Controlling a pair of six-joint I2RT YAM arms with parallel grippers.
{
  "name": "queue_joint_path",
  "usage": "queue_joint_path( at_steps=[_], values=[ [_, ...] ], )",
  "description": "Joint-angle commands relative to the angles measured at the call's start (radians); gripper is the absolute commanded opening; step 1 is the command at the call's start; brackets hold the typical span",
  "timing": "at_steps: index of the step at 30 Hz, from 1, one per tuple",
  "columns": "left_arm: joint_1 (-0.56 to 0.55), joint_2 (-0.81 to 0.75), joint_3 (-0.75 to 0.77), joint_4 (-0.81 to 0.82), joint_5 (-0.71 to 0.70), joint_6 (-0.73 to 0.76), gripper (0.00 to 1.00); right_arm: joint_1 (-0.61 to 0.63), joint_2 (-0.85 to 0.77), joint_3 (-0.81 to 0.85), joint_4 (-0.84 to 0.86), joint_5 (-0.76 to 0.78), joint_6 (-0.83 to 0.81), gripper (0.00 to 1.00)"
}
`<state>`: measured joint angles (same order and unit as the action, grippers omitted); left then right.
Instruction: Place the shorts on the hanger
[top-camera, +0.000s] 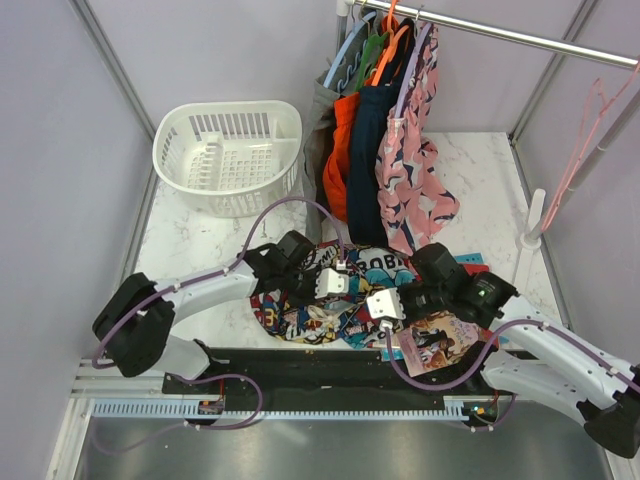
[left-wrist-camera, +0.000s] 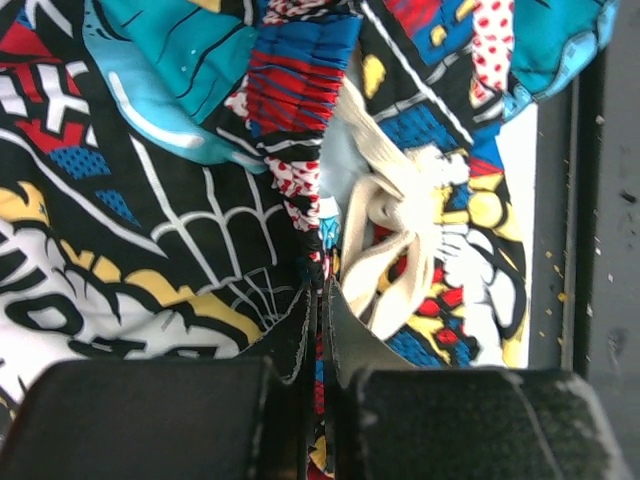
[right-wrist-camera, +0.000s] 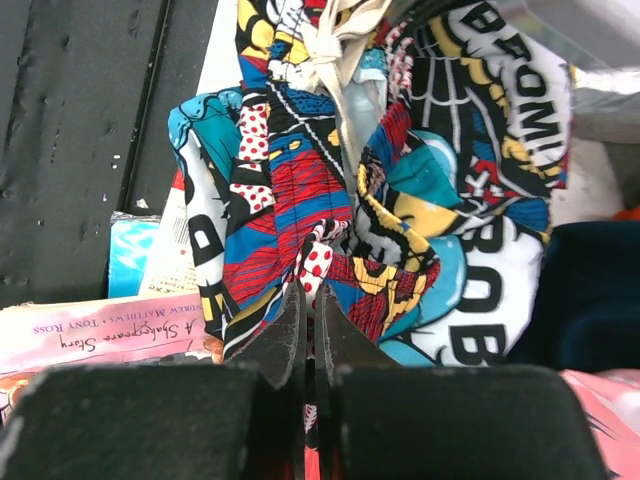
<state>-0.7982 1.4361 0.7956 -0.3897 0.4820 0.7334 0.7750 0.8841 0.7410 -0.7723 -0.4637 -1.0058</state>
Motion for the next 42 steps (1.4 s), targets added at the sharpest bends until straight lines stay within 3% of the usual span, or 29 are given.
queue_joint_path(
  at_steps=[1, 8, 15, 20, 25, 26, 28, 29, 32, 34, 35, 36, 37, 38, 40, 42],
  values=[
    [-0.002, -0.077, -0.025, -0.046, 0.001, 0.044, 0.02, 0.003, -0.053, -0.003, -0.016, 0.017, -0.01, 0.0],
    [0.086, -0.169, 0.033, -0.103, -0.138, 0.003, 0.02, 0.003, -0.102, 0.012, 0.059, 0.088, 0.073, 0.0],
    [0.381, -0.194, 0.201, -0.34, -0.169, 0.151, 0.02, -0.039, -0.146, 0.109, 0.105, 0.103, 0.13, 0.0],
    [0.363, -0.188, 0.169, -0.37, -0.119, 0.154, 0.03, -0.065, -0.1, 0.123, 0.14, 0.073, 0.176, 0.0],
    [0.369, -0.086, 0.157, -0.31, -0.085, 0.078, 0.15, -0.078, -0.034, 0.058, 0.22, 0.097, 0.219, 0.0],
    [0.37, -0.082, 0.152, -0.296, -0.079, 0.069, 0.25, -0.08, -0.024, 0.051, 0.228, 0.099, 0.22, 0.0],
    [0.378, -0.112, 0.131, -0.264, -0.031, 0.064, 0.35, -0.088, 0.019, 0.041, 0.248, 0.12, 0.245, 0.0],
    [0.381, -0.129, 0.12, -0.253, -0.014, 0.069, 0.46, -0.092, 0.035, 0.04, 0.248, 0.125, 0.248, 0.0],
    [0.381, -0.196, 0.071, -0.229, 0.017, 0.081, 0.57, -0.12, 0.088, 0.038, 0.249, 0.135, 0.248, 0.0],
    [0.381, -0.232, 0.051, -0.229, 0.02, 0.078, 0.58, -0.144, 0.099, 0.041, 0.239, 0.128, 0.245, 0.0],
    [0.381, -0.244, 0.05, -0.227, 0.018, 0.063, 0.61, -0.151, 0.098, 0.046, 0.229, 0.113, 0.245, 0.05],
    [0.381, -0.256, 0.051, -0.229, 0.021, 0.052, 0.65, -0.155, 0.087, 0.05, 0.203, 0.109, 0.246, 0.16],
    [0.381, -0.285, 0.062, -0.229, 0.026, 0.037, 0.66, -0.154, 0.079, 0.067, 0.188, 0.103, 0.248, 0.46],
    [0.381, -0.299, 0.07, -0.229, 0.03, 0.008, 0.69, -0.154, 0.069, 0.078, 0.171, 0.093, 0.256, 0.55],
    [0.381, -0.337, 0.106, -0.23, 0.046, -0.02, 0.73, -0.154, 0.029, 0.118, 0.122, 0.083, 0.257, 0.67],
    [0.381, -0.355, 0.145, -0.23, 0.052, -0.072, 0.79, -0.154, -0.006, 0.18, 0.061, 0.105, 0.254, 0.73]
  ],
)
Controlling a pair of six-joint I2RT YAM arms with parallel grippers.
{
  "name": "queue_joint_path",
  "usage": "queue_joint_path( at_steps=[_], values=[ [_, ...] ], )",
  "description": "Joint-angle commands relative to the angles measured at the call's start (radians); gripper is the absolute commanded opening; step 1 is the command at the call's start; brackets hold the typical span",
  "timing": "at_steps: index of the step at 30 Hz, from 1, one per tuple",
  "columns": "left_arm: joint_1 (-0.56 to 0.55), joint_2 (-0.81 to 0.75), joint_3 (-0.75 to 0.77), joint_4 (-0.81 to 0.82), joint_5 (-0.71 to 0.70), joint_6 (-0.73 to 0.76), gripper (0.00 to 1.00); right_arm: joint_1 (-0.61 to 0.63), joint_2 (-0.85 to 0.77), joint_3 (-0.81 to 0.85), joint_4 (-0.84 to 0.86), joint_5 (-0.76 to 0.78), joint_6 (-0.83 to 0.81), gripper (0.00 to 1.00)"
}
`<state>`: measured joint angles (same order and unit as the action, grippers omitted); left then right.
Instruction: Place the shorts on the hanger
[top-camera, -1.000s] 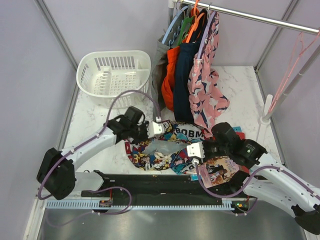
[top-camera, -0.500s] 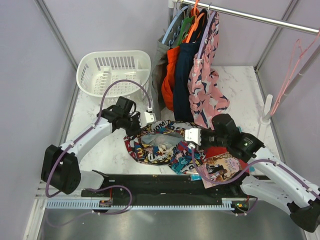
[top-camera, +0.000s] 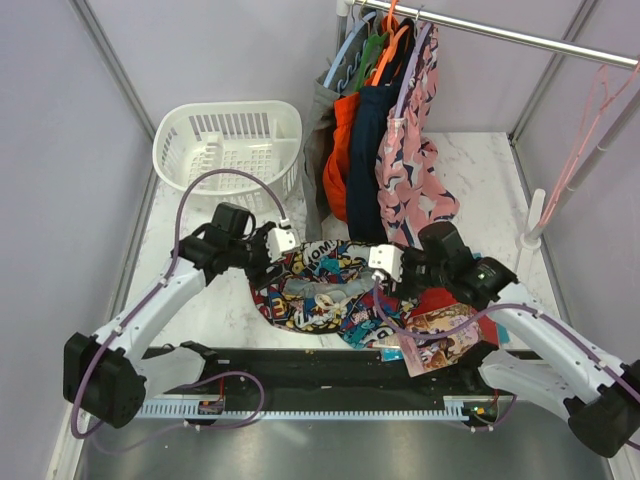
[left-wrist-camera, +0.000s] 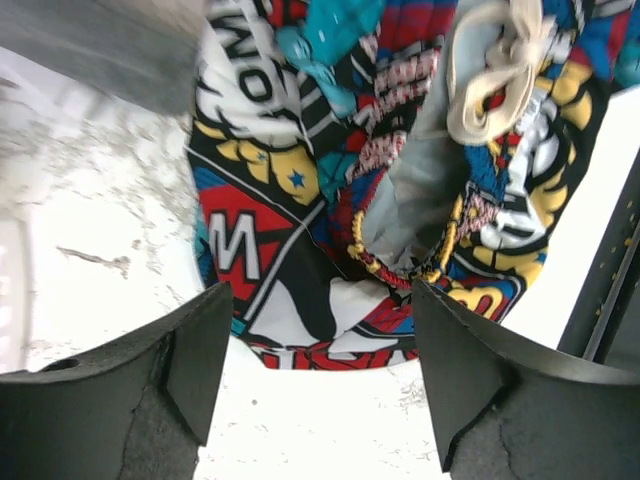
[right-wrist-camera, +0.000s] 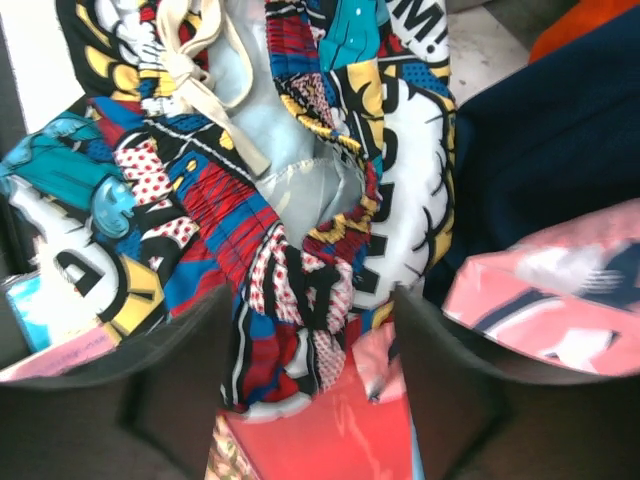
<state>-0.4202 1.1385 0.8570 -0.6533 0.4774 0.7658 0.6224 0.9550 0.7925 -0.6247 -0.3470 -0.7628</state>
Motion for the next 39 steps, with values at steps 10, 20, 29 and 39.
queue_joint_path(
  at_steps=[10, 20, 29, 39],
  values=[
    [0.003, -0.166, 0.26, 0.03, 0.078, -0.264, 0.93, -0.003, -0.14, 0.548, -0.421, 0.02, 0.066, 0.98],
    [0.027, -0.175, 0.352, 0.052, 0.092, -0.376, 0.95, -0.097, -0.108, 0.955, -0.337, 0.719, 0.555, 0.91],
    [0.029, -0.167, 0.393, 0.073, 0.208, -0.461, 0.99, -0.531, 0.028, 0.956, -0.38, 1.074, 1.023, 0.95],
    [0.026, -0.152, 0.439, 0.078, 0.313, -0.508, 0.99, -0.699, 0.172, 0.927, -0.385, 1.126, 1.092, 0.98]
  ],
)
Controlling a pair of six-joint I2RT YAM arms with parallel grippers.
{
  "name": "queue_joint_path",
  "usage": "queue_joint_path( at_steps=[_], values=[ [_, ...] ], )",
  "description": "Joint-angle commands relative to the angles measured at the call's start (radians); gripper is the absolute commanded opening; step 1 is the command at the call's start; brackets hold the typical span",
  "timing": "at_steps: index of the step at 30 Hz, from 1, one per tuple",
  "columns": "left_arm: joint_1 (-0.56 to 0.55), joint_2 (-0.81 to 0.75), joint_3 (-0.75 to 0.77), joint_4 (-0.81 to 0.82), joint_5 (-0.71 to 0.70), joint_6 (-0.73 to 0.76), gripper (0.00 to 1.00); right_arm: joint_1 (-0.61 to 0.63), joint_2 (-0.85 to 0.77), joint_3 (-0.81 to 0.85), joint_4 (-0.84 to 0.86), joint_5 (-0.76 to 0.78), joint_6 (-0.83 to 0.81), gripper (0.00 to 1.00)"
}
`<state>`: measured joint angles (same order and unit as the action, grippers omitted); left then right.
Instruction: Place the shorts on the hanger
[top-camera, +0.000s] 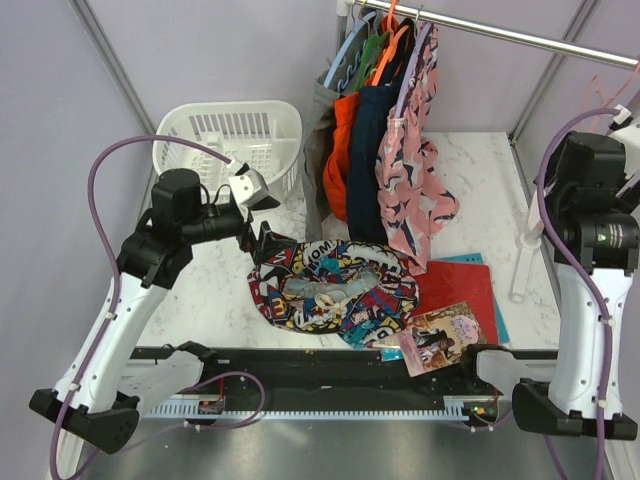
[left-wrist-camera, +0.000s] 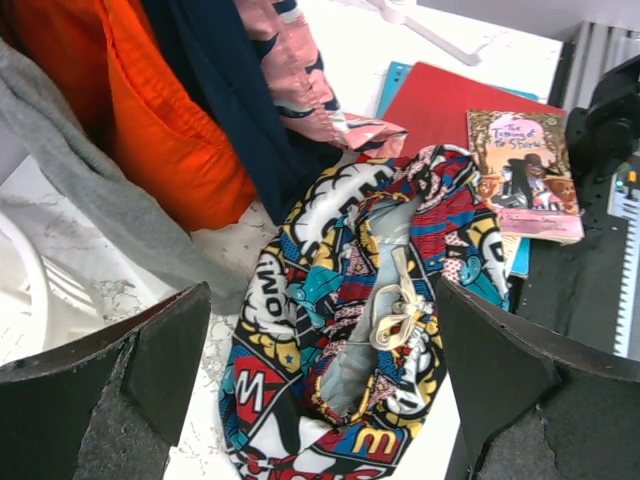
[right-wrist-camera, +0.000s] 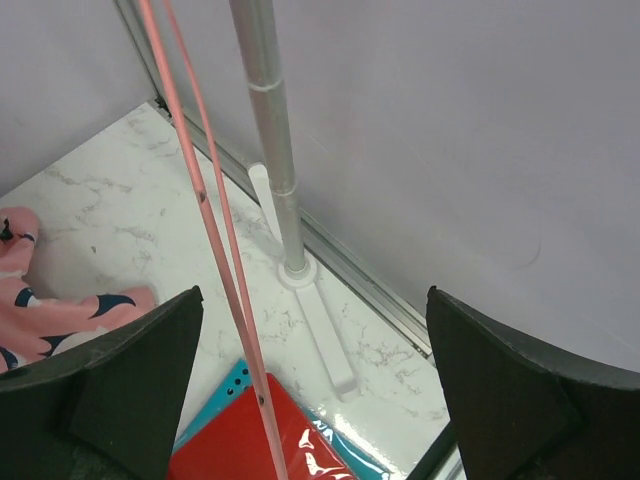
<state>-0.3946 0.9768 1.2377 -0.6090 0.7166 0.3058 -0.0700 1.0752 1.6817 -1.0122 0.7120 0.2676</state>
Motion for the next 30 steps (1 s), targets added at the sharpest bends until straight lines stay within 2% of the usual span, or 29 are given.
queue_joint_path(
  at_steps=[1, 7, 10, 11, 13, 14, 16, 17, 18, 19, 25, 30],
  values=[
    [0.002, 0.013, 0.065, 0.034, 0.075, -0.048, 0.99, -0.008, 0.064, 0.036, 0.003, 0.055, 0.068, 0.98],
    [0.002, -0.003, 0.094, 0.032, 0.081, -0.042, 0.99, -0.022, 0.123, -0.042, -0.008, -0.057, 0.13, 0.95],
    [0.002, -0.006, 0.086, 0.032, 0.083, -0.037, 0.99, -0.024, 0.127, -0.088, 0.024, -0.117, 0.13, 0.76],
    [0.0, -0.006, 0.083, 0.031, 0.081, -0.036, 0.99, -0.024, 0.126, -0.103, 0.046, -0.121, 0.131, 0.64],
    [0.002, -0.007, 0.082, 0.029, 0.078, -0.028, 0.99, -0.024, 0.117, -0.12, 0.067, -0.132, 0.128, 0.52],
    [0.002, -0.007, 0.082, 0.028, 0.073, -0.025, 1.0, -0.024, 0.109, -0.131, 0.082, -0.134, 0.127, 0.37],
    [0.0, -0.006, 0.083, 0.029, 0.072, -0.022, 0.99, -0.024, 0.1, -0.139, 0.093, -0.147, 0.119, 0.21],
    [0.002, -0.004, 0.083, 0.029, 0.07, -0.02, 0.99, -0.024, 0.088, -0.142, 0.11, -0.157, 0.111, 0.09],
    [0.0, -0.003, 0.085, 0.028, 0.069, -0.022, 1.0, -0.024, 0.08, -0.145, 0.122, -0.161, 0.104, 0.03],
    [0.0, -0.003, 0.085, 0.029, 0.07, -0.022, 0.99, -0.024, 0.074, -0.148, 0.136, -0.163, 0.082, 0.0],
    [0.002, 0.008, 0.08, 0.029, 0.066, -0.022, 0.99, -0.022, -0.001, -0.18, 0.317, -0.21, -0.021, 0.0],
    [0.002, 0.02, 0.085, 0.029, 0.063, -0.028, 1.0, -0.024, -0.024, -0.183, 0.357, -0.371, -0.074, 0.0]
  ],
)
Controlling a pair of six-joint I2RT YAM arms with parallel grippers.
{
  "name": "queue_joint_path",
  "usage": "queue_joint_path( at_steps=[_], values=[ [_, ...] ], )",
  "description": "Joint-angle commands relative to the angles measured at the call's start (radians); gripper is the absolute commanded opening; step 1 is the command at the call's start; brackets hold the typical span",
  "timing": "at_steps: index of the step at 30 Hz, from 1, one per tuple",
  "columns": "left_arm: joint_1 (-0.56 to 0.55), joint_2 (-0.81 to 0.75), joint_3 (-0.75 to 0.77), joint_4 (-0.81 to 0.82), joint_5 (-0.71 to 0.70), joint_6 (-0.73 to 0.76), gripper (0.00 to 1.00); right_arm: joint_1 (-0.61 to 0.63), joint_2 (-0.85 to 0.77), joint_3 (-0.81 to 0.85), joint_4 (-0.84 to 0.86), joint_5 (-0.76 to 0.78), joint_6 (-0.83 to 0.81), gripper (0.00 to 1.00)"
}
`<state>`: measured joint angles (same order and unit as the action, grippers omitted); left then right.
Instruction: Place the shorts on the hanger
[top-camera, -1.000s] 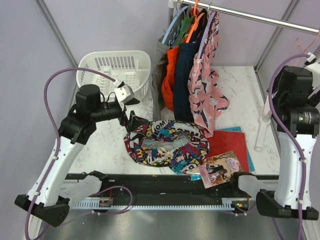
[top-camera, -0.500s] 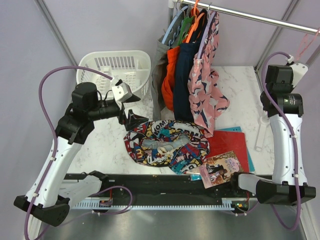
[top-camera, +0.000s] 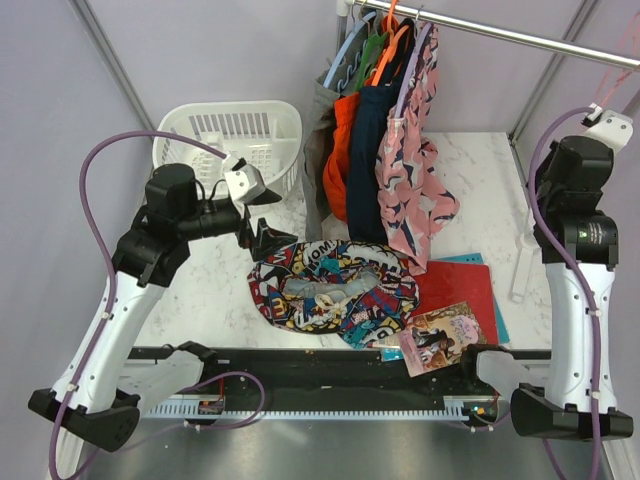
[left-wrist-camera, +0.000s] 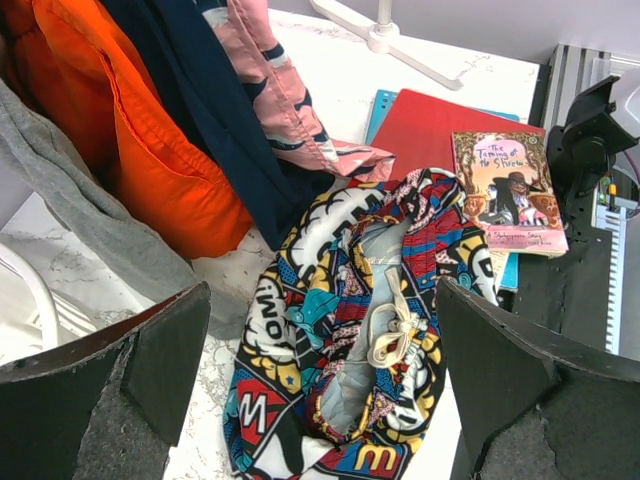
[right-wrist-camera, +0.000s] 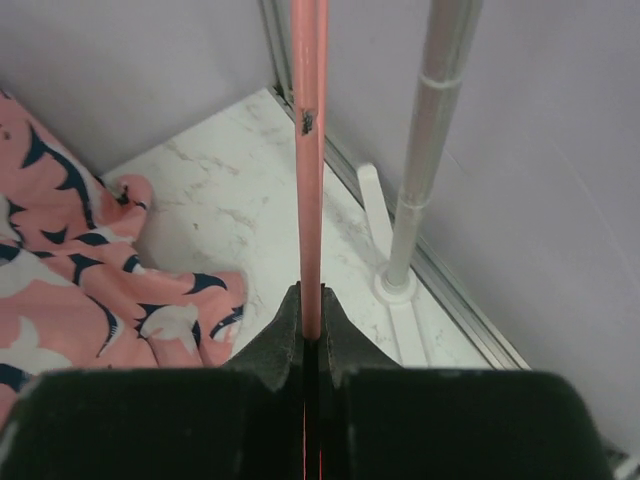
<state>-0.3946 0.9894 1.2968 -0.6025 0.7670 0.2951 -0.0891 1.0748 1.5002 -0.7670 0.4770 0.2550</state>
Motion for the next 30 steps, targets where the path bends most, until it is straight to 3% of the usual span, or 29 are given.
queue_joint_path(
  at_steps=[1, 6, 10, 14, 23, 27, 30],
  values=[
    [0.002, 0.009, 0.025, 0.023, 0.011, -0.019, 0.99, -0.004, -0.032, -0.001, 0.104, -0.162, -0.066, 0.0],
    [0.002, 0.009, 0.012, 0.01, -0.006, -0.019, 0.99, -0.004, -0.096, -0.06, 0.049, -0.4, -0.08, 0.0],
    [0.002, -0.001, -0.005, -0.005, -0.011, -0.013, 1.0, -0.004, -0.228, -0.155, -0.014, -0.475, -0.085, 0.0],
    [0.002, -0.027, -0.054, -0.008, -0.006, -0.01, 0.99, -0.004, -0.369, -0.276, -0.067, -0.673, -0.167, 0.0],
    [0.0, -0.158, -0.186, 0.021, 0.008, -0.089, 0.99, -0.004, -0.694, -0.324, -0.187, -1.049, -0.681, 0.0],
    [0.014, -0.218, -0.232, 0.064, -0.001, -0.132, 0.99, -0.023, -0.69, -0.239, -0.363, -1.34, -0.891, 0.0],
    [0.063, -0.218, -0.222, 0.072, 0.003, -0.194, 0.99, -0.101, -0.6, -0.193, -0.474, -1.432, -0.968, 0.0]
  ],
)
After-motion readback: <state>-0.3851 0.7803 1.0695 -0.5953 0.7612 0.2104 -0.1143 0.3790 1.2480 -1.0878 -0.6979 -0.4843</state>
